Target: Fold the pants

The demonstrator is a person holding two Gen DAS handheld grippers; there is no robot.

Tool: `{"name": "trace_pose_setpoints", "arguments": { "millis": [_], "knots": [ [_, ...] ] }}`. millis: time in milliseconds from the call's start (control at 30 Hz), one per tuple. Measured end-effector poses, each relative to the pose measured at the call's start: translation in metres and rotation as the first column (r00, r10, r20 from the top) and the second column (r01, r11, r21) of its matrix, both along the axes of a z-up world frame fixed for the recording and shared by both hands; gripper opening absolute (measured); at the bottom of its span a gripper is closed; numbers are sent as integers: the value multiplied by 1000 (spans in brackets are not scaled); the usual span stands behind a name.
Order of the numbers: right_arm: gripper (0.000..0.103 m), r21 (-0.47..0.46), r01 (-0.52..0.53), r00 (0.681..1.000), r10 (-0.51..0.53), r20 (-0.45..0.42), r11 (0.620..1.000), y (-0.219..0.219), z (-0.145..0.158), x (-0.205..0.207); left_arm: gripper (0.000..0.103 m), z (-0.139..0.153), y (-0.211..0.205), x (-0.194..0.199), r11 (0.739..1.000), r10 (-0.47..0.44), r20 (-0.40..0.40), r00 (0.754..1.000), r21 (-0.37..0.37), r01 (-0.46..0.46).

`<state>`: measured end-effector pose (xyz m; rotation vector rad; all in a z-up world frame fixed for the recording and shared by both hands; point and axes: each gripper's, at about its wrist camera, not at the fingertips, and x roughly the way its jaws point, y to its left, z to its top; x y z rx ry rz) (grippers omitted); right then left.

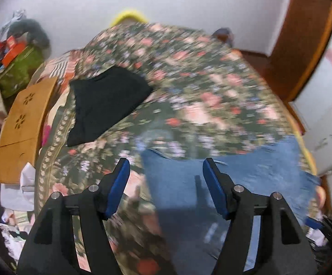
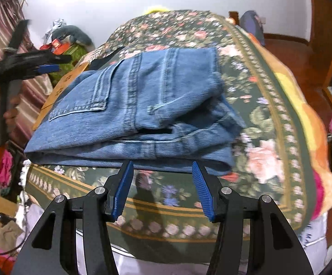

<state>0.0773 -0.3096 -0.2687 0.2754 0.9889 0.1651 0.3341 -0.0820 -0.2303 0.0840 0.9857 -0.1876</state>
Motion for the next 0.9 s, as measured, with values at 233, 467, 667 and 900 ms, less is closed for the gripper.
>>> {"name": "trace_pose_setpoints", "arguments": {
  "millis": [233, 467, 667, 900],
  "knots": [
    [52, -2, -21, 998, 21, -54, 1000, 11, -7, 22, 65, -62, 7, 53, 998, -53, -139, 989, 7, 54],
    [51, -83, -30, 998, 26, -58, 996, 10, -9, 57, 68, -77, 41, 28, 994, -92, -114, 989, -73, 84],
    [41, -156, -39, 999, 35, -30, 987, 15, -7, 100, 68, -70, 76, -10, 985, -116, -142, 983, -142, 96],
    [41, -165, -24, 999, 19, -33, 986, -2, -4, 110, 68, -67, 71, -69, 981, -132, -140, 981, -160, 109]
  ]
}}
